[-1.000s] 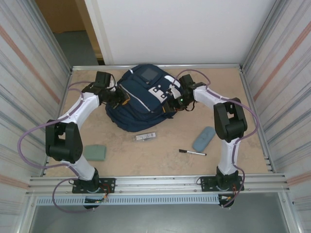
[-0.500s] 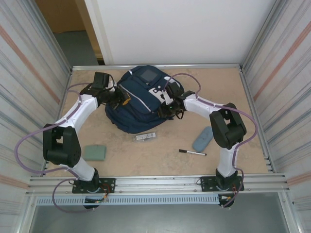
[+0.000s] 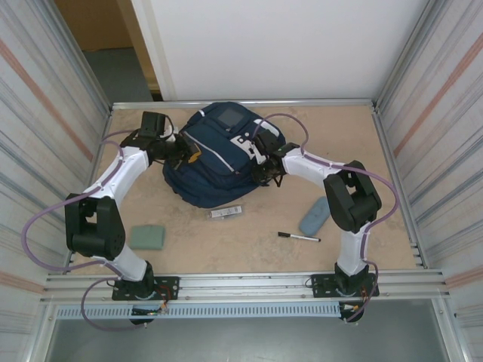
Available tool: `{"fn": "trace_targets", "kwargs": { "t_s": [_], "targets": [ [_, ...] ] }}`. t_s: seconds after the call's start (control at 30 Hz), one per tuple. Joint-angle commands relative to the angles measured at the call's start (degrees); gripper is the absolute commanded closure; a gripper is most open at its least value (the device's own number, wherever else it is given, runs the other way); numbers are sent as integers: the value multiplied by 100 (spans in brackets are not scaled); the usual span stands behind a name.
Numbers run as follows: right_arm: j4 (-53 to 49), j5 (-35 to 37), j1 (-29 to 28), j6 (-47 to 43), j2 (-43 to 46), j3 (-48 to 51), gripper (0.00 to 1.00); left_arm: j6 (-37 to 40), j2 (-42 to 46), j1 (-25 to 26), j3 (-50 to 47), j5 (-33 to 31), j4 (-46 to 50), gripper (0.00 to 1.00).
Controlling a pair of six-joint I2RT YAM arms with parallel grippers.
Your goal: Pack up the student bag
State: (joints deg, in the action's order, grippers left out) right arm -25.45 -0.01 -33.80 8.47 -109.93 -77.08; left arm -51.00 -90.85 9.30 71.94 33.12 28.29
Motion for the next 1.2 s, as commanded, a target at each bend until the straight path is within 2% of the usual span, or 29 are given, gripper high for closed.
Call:
{"fn": "trace_targets", "kwargs": {
  "t_s": [0.0,0.17,0.27,0.33,0.43,0.53,0.73,1.17],
  "targets": [
    [541,-51,-14,-445,274,154,81,150,272,-43,115,575,-167,100],
    [529,-5,54,-668,307,82,87,190,316,-68,52,548,-186,100],
    [542,-238,170,-696,445,140,92,294,336,-77,101,578,-86,100],
    [495,-1045,339,-564,688,193,95,304,353,-103,87,509,-70,100],
    [619,-3067,717,-139,990,394,96,271,278,-156,169,569,-105,100],
    [256,-4198,790,67,865,280,100,178,250,-157,232,557,-186,100],
    [334,-4250,382,144,956,757,98,57,155,-158,237,682,-310,100],
    [869,-4955,5,421,790,620,92,-682,90,-148,-422,222,-1338,100]
  ]
}}
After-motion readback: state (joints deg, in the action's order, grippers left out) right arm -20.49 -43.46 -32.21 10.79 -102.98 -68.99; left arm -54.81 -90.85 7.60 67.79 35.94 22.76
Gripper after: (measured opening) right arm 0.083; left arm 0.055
